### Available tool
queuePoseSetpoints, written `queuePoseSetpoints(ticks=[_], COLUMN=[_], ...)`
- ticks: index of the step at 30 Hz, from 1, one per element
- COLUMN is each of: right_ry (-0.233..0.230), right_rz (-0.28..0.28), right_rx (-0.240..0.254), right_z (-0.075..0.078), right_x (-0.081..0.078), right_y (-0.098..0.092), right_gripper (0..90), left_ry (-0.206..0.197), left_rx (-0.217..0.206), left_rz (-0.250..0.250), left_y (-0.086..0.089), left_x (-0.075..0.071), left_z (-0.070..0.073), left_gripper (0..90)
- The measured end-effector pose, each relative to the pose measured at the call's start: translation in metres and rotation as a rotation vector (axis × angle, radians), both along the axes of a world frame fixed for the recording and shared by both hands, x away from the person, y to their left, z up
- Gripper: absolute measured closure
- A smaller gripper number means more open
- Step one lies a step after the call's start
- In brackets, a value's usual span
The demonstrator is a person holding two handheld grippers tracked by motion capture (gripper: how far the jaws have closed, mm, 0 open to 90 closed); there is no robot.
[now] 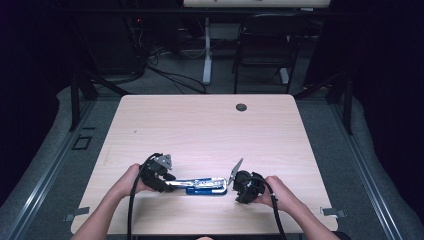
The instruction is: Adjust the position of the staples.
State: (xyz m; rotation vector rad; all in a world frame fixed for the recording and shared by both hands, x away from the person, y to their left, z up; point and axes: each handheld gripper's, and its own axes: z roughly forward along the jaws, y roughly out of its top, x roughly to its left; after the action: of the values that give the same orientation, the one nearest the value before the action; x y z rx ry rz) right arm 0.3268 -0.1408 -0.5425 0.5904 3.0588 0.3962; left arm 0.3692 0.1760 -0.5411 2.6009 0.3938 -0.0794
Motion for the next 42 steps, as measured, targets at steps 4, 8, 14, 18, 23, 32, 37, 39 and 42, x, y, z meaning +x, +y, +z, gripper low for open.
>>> queuePoseSetpoints(ticks=[4,8,14,18,23,32,37,39,42], right_ry=[0.015,0.019,0.009,-0.007,-0.023,-0.034,-0.048,-0.058,-0.057], right_rz=[-0.025,-0.036,-0.046,-0.048,-0.05,-0.06,-0.066,-0.063,-0.064], right_rx=[-0.019,-0.007,0.015,0.041,0.071,0.109,0.126,0.123,0.137], right_z=[-0.002,-0.003,0.002,0.004,0.007,0.01,0.01,0.01,0.01], right_x=[0.001,0.001,0.003,0.004,0.006,0.015,0.02,0.021,0.023], right_y=[0.0,0.0,-0.002,-0.004,-0.004,-0.009,-0.009,-0.01,-0.009], right_gripper=[77.6,78.2,78.4,78.5,78.5,78.5,78.5,78.5,78.5], left_ry=[0.0,0.0,0.001,0.003,0.002,0.005,0.015,0.013,0.015], left_rx=[-0.001,0.0,0.004,-0.002,0.001,-0.001,0.0,-0.001,-0.001], left_rz=[-0.001,-0.003,-0.004,-0.008,-0.009,-0.016,-0.023,-0.026,-0.03], left_y=[0.0,0.0,0.0,0.0,0.0,0.001,0.001,0.001,0.001], left_x=[0.0,0.0,0.0,0.001,0.001,0.002,0.003,0.003,0.004], left_z=[0.0,0.0,0.0,0.0,0.0,0.0,0.0,0.0,0.0], left_gripper=[58.4,58.5,58.5,58.8,58.9,59.1,59.3,59.4,59.5])
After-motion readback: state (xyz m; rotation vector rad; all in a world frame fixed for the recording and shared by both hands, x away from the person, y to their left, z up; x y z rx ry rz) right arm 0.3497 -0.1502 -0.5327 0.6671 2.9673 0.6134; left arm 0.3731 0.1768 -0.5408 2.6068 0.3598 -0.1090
